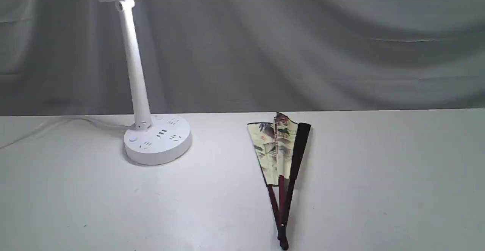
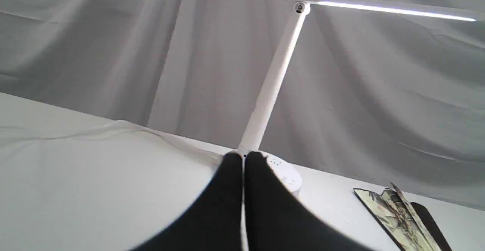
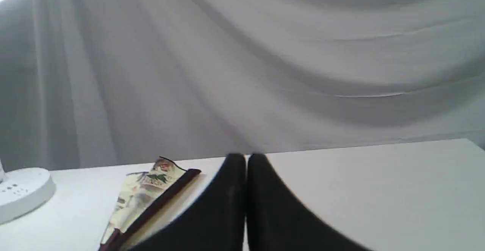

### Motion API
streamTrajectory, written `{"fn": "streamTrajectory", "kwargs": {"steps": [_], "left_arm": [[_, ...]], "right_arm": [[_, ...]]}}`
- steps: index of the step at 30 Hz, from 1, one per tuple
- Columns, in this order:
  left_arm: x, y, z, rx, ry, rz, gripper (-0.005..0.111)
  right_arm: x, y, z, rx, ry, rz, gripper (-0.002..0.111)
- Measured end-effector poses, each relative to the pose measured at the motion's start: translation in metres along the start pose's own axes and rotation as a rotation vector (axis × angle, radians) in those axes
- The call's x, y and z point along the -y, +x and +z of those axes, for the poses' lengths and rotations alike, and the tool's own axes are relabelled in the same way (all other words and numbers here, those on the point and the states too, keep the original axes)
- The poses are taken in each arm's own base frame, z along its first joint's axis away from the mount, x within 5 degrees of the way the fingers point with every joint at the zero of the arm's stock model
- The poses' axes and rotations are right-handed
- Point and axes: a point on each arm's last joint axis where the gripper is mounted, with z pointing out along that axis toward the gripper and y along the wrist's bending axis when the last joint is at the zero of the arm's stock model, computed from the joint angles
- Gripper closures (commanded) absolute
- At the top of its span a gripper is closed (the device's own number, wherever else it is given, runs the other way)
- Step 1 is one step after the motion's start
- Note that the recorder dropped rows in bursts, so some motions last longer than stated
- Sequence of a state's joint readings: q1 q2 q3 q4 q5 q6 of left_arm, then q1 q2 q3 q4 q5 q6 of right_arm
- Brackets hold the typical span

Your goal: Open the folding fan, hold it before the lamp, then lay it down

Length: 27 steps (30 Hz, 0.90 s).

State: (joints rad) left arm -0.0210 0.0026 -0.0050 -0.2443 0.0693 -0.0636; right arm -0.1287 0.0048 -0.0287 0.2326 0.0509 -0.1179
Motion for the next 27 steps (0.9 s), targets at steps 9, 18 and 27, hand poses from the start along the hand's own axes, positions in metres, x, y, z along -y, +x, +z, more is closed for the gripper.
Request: {"fn": "streamTrajectory", "kwargs": {"steps": [9,18,27], "left_arm": [[0.016,-0.040,-0.010,0.028,0.043,-0.026,0.107],[0.030,-0.074,-0.027,-0.015,0.065,0.023,0.107],[0.038,-0.102,-0.025,-0.113,0.022,0.115,0.107]], "right_arm": [[-0.008,-0.047,-0.010,0.056,-0.037,0.016,0.108],[-0.019,-0.091,-0.023,-0.025,-0.087,-0.005,0.108],[-0.026,-0.123,0.017,-0.289,-0.097,-0.003,0.108]]}}
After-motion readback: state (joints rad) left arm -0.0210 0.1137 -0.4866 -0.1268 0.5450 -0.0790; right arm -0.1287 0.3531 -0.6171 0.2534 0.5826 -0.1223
